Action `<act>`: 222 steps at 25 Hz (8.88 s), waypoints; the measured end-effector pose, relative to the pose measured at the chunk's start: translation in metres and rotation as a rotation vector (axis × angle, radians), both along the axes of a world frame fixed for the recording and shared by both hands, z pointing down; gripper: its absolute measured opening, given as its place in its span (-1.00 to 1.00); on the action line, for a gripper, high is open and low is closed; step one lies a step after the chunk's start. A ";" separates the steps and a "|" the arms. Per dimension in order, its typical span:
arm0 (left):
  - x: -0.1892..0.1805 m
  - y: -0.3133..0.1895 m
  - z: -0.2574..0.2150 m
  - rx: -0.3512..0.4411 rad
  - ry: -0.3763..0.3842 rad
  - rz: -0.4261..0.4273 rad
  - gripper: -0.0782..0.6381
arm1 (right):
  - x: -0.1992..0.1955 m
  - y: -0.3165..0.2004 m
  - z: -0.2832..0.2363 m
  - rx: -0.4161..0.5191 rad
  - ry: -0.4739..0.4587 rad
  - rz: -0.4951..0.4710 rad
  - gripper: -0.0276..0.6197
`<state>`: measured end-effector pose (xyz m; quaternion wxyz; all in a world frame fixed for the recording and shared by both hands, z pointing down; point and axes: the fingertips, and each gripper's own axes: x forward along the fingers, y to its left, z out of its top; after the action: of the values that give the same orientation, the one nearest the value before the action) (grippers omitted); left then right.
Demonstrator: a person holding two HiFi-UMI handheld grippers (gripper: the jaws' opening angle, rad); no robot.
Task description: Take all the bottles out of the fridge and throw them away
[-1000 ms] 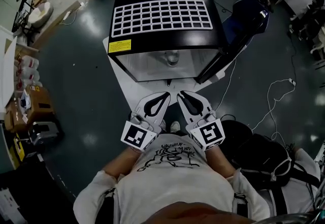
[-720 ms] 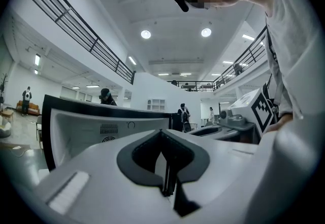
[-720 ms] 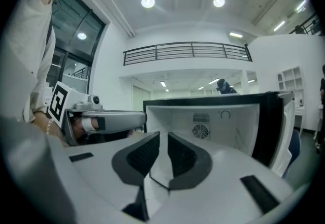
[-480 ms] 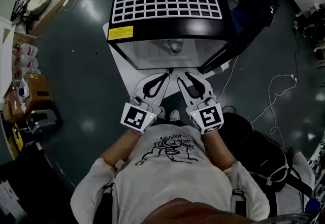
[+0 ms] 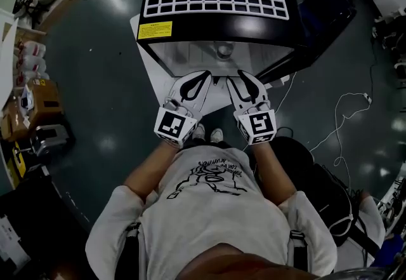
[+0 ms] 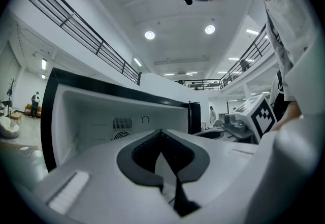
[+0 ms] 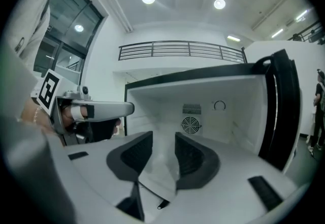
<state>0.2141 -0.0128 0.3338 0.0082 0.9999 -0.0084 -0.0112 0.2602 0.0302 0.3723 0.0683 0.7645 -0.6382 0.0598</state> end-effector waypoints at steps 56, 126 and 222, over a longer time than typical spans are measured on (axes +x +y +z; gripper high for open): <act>0.102 -0.069 0.116 -0.002 -0.092 -0.056 -0.76 | 0.107 -0.110 0.094 -0.025 -0.008 0.134 -0.26; 0.021 0.015 0.014 -0.060 -0.034 0.039 -0.76 | 0.023 0.000 -0.010 -0.013 -0.018 -0.025 -0.41; -0.387 -0.070 -0.052 -0.087 0.018 -0.408 -0.76 | -0.388 -0.103 -0.097 -0.014 0.057 -0.665 -0.41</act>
<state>-0.1729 -0.0829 0.2818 0.0492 0.9760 -0.2112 -0.0213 -0.1279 -0.0730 0.2748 0.1074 0.5154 -0.8500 0.0172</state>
